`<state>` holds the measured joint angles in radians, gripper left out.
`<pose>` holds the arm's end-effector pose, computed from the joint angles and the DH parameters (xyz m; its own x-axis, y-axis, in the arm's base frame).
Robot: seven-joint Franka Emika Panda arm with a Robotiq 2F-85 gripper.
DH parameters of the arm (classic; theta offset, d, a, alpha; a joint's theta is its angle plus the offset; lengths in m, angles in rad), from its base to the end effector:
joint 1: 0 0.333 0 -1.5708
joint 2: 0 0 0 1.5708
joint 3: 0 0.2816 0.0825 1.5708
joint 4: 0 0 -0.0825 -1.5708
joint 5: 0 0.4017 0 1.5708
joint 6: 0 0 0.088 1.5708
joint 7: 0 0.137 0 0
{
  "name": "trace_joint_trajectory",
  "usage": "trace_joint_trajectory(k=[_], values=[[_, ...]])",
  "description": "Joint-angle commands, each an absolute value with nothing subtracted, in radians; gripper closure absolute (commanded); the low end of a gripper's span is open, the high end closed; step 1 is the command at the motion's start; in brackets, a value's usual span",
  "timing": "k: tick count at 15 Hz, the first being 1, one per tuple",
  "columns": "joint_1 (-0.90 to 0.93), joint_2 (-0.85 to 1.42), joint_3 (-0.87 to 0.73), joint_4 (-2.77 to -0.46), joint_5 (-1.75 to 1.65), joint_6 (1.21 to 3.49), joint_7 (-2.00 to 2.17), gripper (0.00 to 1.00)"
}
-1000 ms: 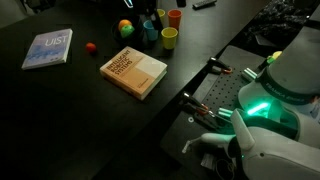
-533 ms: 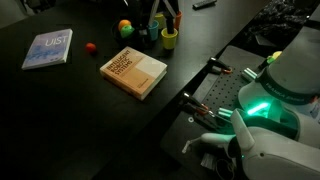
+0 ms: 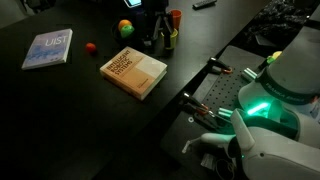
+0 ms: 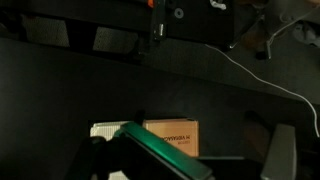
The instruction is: Open the book
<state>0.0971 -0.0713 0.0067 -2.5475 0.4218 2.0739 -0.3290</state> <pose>0.4023 0.0738 0.1984 0.9272 0.2050 -0.3136 0.0779 -0.9243 -0.3737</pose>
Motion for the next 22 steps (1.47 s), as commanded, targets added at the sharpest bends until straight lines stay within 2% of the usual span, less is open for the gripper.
trace_joint_trajectory(k=[1,8,14,22], values=[[0.082,0.014,0.014,-2.489,0.439,2.099,-0.452,0.00],[0.073,0.023,0.029,-2.491,0.418,2.091,-0.415,0.00],[0.036,0.082,0.015,-2.509,0.443,2.300,-0.463,0.00],[-0.021,0.246,0.059,-2.487,0.480,2.468,-0.555,0.00]])
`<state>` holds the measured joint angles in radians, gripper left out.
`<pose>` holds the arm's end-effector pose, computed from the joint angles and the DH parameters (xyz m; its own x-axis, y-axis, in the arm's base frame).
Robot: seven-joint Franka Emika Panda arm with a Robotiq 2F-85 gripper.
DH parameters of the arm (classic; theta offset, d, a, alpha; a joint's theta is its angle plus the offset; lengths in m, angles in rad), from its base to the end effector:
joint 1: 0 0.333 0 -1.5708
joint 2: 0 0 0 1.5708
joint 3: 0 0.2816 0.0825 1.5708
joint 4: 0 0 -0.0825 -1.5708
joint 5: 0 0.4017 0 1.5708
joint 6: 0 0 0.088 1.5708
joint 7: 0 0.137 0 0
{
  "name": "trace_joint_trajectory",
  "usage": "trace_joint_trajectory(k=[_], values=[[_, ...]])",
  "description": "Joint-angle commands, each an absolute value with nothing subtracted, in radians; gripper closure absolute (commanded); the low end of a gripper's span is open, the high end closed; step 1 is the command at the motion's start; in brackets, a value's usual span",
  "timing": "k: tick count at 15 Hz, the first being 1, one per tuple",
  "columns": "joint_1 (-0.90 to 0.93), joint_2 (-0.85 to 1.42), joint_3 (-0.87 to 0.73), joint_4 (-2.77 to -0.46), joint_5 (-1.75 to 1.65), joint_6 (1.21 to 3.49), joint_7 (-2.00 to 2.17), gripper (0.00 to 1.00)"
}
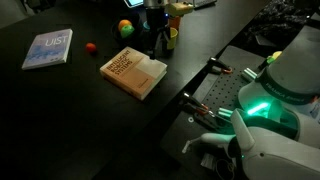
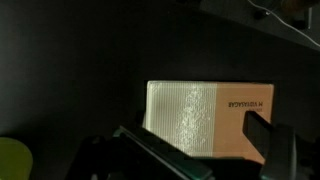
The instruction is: Open the book
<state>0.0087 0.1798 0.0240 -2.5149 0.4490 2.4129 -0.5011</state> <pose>0.4276 0.0259 0.1138 0.9667 0.1809 -0.1811 0.1166 -0.9411 -0.3175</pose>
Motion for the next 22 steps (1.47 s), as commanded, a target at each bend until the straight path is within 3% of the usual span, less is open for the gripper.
trace_joint_trajectory(k=[1,13,22], values=[[-0.029,0.267,0.068,-2.481,0.479,2.484,-0.559,0.00],[-0.131,0.434,0.218,-2.336,0.488,2.559,-0.597,0.00],[-0.094,0.383,0.200,-2.314,0.390,2.530,-0.489,0.00]])
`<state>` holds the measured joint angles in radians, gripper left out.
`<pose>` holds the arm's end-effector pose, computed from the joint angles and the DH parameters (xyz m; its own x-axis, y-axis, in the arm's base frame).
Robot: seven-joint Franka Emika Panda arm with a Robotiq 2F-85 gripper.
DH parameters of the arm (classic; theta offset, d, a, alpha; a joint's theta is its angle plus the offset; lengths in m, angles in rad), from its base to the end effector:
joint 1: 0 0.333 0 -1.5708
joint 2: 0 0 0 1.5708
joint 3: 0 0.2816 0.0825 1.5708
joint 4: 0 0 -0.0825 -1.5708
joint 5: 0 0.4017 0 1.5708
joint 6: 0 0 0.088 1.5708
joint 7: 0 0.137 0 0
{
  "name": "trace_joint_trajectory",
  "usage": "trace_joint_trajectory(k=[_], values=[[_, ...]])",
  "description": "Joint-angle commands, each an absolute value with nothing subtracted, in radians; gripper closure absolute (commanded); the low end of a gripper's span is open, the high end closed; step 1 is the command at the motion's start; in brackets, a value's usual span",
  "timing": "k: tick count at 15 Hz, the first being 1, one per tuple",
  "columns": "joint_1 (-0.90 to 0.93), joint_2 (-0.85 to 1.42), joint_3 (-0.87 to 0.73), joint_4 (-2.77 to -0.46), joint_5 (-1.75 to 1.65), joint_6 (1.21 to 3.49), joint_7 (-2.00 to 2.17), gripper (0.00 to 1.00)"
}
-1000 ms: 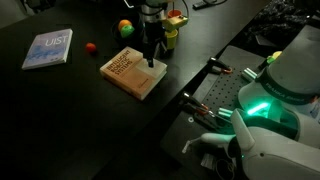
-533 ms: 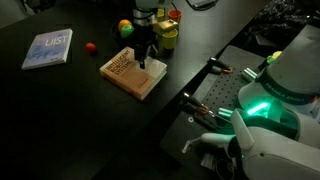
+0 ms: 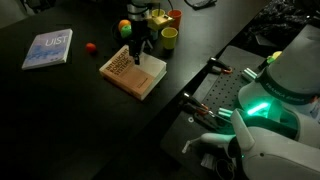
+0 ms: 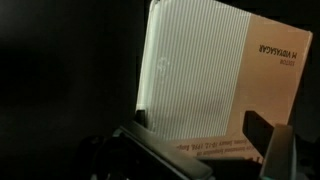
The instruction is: Open the book
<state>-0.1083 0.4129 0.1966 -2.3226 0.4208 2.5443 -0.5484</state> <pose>0.4827 0.0570 0.0747 0.9610 0.2645 -0.0804 0.2256 -0.9185 -0.3246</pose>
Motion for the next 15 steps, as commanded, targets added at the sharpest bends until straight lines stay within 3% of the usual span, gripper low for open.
trace_joint_trajectory(k=[1,15], values=[[-0.087,0.376,0.199,-2.311,0.377,2.513,-0.461,0.00],[-0.080,0.278,0.235,-2.259,0.757,2.283,-0.498,0.00]])
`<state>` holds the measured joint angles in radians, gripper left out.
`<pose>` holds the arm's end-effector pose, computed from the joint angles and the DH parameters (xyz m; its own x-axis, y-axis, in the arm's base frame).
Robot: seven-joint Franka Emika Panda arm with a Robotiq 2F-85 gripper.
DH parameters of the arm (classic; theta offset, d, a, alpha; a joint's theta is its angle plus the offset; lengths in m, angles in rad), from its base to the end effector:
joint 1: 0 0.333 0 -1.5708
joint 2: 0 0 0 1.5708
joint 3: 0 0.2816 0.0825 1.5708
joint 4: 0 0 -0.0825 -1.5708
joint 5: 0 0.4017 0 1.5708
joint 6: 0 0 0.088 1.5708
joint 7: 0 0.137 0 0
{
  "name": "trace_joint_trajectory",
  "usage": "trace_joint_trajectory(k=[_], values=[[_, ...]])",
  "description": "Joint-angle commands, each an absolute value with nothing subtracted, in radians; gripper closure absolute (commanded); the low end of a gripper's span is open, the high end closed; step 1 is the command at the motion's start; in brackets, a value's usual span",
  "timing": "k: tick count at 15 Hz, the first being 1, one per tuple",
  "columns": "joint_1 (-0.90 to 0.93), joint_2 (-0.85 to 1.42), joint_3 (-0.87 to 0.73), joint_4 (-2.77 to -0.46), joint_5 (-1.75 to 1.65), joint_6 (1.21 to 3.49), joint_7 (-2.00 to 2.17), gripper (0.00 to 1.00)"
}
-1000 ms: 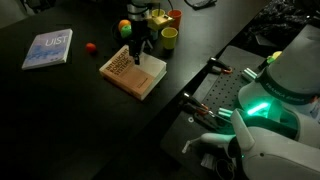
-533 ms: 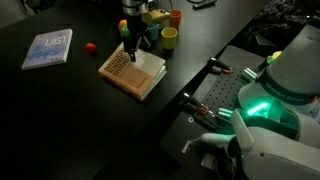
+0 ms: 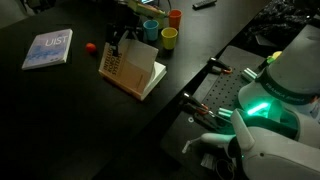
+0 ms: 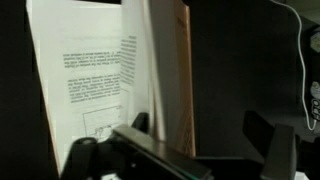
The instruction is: Open the book
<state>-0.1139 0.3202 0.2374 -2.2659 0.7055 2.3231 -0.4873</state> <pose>0.5003 0.0972 0.1331 0.9865 0.0859 -0.1395 -0.0009 -0.8487 -0.5289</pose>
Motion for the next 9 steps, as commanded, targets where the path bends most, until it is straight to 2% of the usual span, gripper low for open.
trace_joint_trajectory(k=[1,9], values=[[-0.068,0.256,0.235,-2.260,0.755,2.278,-0.501,0.00],[0.063,0.137,0.232,-2.242,0.685,2.283,-0.474,0.00]])
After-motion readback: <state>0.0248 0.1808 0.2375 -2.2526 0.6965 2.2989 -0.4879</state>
